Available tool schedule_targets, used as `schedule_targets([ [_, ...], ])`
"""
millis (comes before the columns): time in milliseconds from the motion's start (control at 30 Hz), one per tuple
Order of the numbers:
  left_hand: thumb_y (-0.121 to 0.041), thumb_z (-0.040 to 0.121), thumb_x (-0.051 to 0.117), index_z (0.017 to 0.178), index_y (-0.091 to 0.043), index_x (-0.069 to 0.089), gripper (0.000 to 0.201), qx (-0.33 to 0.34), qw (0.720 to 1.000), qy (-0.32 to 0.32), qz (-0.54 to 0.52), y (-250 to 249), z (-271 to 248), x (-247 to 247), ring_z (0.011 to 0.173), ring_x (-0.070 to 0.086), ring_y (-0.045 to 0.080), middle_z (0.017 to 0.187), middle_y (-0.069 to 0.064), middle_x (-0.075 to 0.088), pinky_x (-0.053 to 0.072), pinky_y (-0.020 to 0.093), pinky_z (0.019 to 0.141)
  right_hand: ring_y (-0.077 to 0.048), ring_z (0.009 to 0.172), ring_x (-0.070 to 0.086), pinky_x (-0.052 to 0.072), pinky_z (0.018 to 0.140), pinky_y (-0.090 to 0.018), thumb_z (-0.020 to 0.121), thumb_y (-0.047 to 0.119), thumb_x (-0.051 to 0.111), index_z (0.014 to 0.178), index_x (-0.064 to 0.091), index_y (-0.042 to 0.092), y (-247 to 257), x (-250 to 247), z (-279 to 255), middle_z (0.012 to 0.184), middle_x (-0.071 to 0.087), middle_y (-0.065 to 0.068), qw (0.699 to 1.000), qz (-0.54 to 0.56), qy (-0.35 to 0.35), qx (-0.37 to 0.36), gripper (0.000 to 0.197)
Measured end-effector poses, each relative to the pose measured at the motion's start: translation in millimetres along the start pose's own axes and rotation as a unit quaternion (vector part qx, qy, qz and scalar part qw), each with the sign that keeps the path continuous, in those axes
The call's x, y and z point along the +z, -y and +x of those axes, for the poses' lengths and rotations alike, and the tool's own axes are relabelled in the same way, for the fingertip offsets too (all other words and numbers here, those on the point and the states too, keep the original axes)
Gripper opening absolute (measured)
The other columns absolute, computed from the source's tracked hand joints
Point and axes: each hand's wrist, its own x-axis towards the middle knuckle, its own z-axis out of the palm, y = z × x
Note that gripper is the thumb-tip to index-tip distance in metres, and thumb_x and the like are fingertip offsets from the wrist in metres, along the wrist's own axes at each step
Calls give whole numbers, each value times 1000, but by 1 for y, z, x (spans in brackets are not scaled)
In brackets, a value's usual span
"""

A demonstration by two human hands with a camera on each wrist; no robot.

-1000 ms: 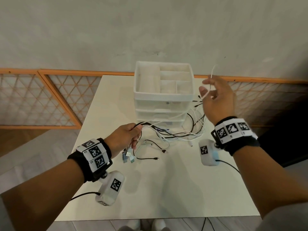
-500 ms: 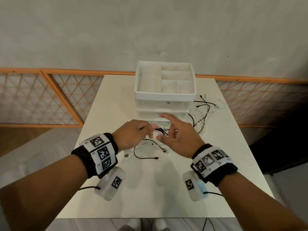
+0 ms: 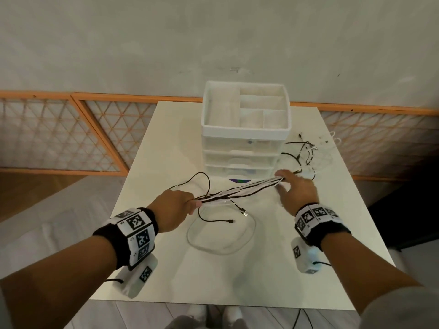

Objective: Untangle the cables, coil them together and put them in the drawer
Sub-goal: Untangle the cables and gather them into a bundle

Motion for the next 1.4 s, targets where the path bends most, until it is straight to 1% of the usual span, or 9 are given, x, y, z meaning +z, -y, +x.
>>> schedule_targets([
  [133, -34, 103, 40, 79, -10, 61, 40, -52, 997, -47, -44, 2, 8, 6, 75, 54, 23, 74, 0, 59, 37, 28, 64, -27, 117, 60, 47, 103, -41, 86, 26, 64, 145, 30, 41, 10, 25, -22, 132, 61, 1, 991, 5, 132, -27, 70],
  [233, -42, 102, 40, 71, -17, 52, 42, -50, 995, -70, -49, -3, 14, 1, 62, 46, 12, 65, -8, 51, 31, 21, 56, -9, 84, 59, 51, 93, -35, 78, 33, 63, 119, 52, 44, 30, 35, -49, 108, 65, 19, 975, 8, 182, -124, 43],
  [367, -53, 94, 51, 71, -15, 46, 45, -45, 994, -49, -83, -7, 19, -1, 60, 42, 12, 66, -4, 48, 31, 27, 55, -20, 118, 53, 41, 105, -35, 81, 40, 66, 122, 56, 39, 32, 52, -83, 131, 51, 8, 892, -160, 372, -202, 42],
  [467, -49, 96, 51, 70, -18, 46, 41, -16, 995, -30, -93, -11, 20, 2, 62, 45, 11, 67, -6, 49, 32, 27, 58, -26, 117, 56, 46, 101, -34, 87, 28, 65, 117, 65, 30, 28, 57, -86, 131, 53, 0, 870, -226, 399, -181, 29],
  [733, -44, 99, 47, 79, -20, 57, 33, 18, 980, -26, -195, -31, 18, 25, 49, 50, -4, 68, -13, 70, 37, 16, 55, 1, 70, 64, 50, 74, -16, 84, 24, 75, 84, 79, 26, 85, -5, -42, 78, 75, 13, 959, 162, 158, -171, 5],
  [967, -46, 98, 50, 74, -15, 56, 40, -37, 946, -106, -305, -4, 30, 3, 58, 46, 18, 71, 4, 62, 38, 30, 56, -5, 45, 56, 49, 50, -20, 79, 20, 81, 79, 75, 22, 103, -100, -5, 67, 70, 5, 929, 349, -100, -70, 6],
  [1067, -44, 98, 52, 75, -14, 53, 38, -49, 934, -100, -339, 2, 32, 2, 53, 41, 16, 66, -2, 59, 37, 28, 51, -12, 47, 59, 52, 55, -30, 78, 26, 80, 79, 73, 23, 94, -116, 13, 70, 70, 1, 895, 391, -208, -48, 7],
  [1200, -45, 97, 52, 75, -14, 47, 38, -38, 922, -88, -376, -5, 34, -6, 47, 35, 11, 59, -7, 52, 32, 25, 49, -17, 75, 72, 59, 80, -41, 71, 64, 70, 74, 70, 38, 63, -98, 24, 84, 73, 5, 951, 252, -177, 21, 27],
  [1400, -56, 88, 60, 86, -4, 55, 53, -3, 961, -98, -257, -5, 31, -23, 56, 43, 13, 67, -2, 51, 40, 29, 59, -22, 78, 66, 48, 65, -25, 79, 61, 65, 99, 72, 26, 38, -126, 43, 91, 72, -13, 929, 248, -270, 55, 40],
])
